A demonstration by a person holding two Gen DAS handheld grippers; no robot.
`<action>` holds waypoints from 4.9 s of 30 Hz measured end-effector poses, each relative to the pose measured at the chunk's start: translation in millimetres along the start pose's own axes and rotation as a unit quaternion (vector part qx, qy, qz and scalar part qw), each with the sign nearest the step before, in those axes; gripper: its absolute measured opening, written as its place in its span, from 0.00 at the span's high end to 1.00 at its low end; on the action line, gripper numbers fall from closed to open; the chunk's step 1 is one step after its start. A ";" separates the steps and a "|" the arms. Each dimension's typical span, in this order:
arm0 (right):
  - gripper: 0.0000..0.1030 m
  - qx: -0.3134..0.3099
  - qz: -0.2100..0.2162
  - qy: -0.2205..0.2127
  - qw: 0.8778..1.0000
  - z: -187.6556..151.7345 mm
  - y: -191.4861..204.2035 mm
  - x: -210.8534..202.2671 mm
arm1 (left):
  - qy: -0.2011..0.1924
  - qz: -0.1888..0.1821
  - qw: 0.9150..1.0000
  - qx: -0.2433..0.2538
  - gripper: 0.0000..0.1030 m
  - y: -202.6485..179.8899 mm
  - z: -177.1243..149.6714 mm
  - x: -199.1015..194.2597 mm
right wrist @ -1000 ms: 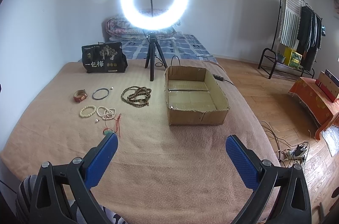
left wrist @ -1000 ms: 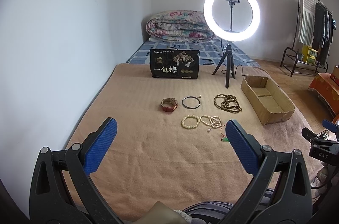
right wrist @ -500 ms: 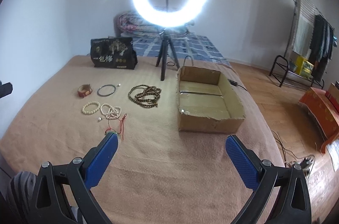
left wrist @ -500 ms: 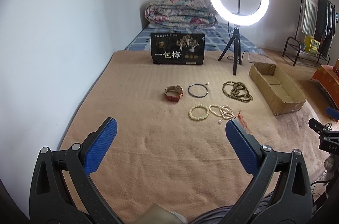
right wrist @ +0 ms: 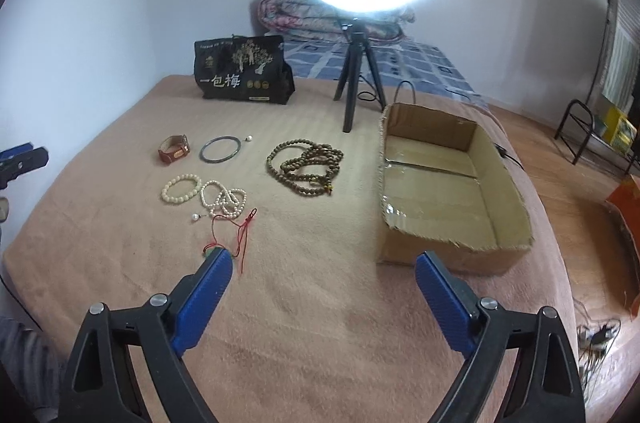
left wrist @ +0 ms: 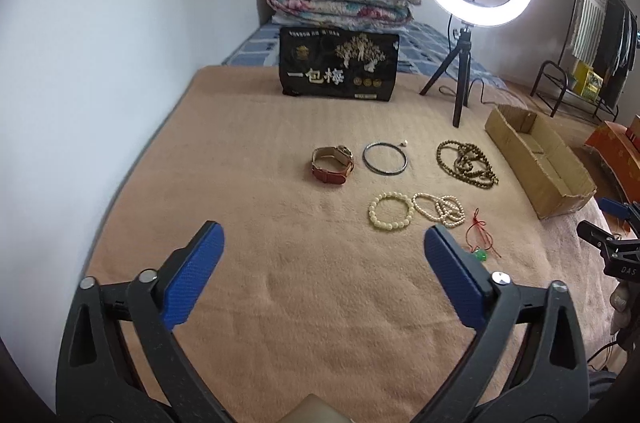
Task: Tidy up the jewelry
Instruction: 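Grasp the green jade pendant with the right tool while the left tool grasps the cream bead bracelet, then carry the pendant in the right tool while the left tool carries the bracelet into the cardboard box, then open the right tool releasing the pendant while the left tool releases the bracelet in the box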
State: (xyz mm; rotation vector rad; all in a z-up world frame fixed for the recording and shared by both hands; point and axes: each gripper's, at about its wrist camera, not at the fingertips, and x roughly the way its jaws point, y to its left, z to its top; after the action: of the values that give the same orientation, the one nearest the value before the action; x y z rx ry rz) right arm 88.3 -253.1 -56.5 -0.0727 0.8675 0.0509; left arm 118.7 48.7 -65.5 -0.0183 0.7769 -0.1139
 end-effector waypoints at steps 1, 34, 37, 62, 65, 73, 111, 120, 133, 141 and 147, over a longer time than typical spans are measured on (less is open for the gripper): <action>0.09 -0.007 0.004 0.002 1.000 1.7 2.5 4.9 | 0.005 -0.004 1.000 0.001 0.08 0.1 0.8 5.6; 0.59 -0.011 0.128 0.124 0.984 -8.2 77.3 116.0 | 0.142 -0.132 0.979 -0.062 0.61 -26.8 1.3 170.6; 0.59 -0.015 0.123 0.126 0.984 -6.6 80.3 119.0 | 0.139 -0.129 0.980 -0.060 0.64 -27.3 2.6 173.8; 0.69 -0.047 0.077 0.104 0.991 -5.6 92.9 108.4 | 0.105 -0.109 0.988 -0.040 0.95 -31.0 1.8 158.7; 0.69 -0.042 0.075 0.095 0.992 -3.5 89.0 101.9 | 0.095 -0.110 0.989 -0.034 0.95 -32.6 3.8 147.2; 0.69 -0.027 0.068 0.074 0.995 0.5 75.9 81.5 | 0.066 -0.106 0.992 -0.017 0.95 -35.7 13.0 112.4; 0.69 0.047 -0.005 -0.019 0.999 3.1 -45.9 -25.3 | 0.000 -0.180 0.982 0.055 0.95 -135.3 68.3 37.4; 0.69 0.058 -0.033 -0.025 0.997 9.8 -83.5 -25.2 | -0.017 -0.222 0.971 0.082 0.95 -199.2 99.2 45.0; 0.69 0.077 -0.040 -0.017 0.996 12.7 -122.1 -1.8 | 0.009 -0.270 0.959 0.088 0.95 -277.2 131.8 88.9; 0.69 0.078 -0.037 0.004 0.996 16.5 -128.0 22.5 | 0.026 -0.274 0.957 0.089 0.95 -304.8 137.2 119.3; 0.69 0.082 -0.043 0.014 0.996 18.5 -133.7 33.5 | 0.033 -0.267 0.958 0.098 0.95 -315.9 137.9 128.7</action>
State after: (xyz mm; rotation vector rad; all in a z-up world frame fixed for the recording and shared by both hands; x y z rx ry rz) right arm 133.9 -384.2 -64.4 0.0425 0.8917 -0.1030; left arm 276.0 -282.8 -38.6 -0.0368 0.8091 -0.7081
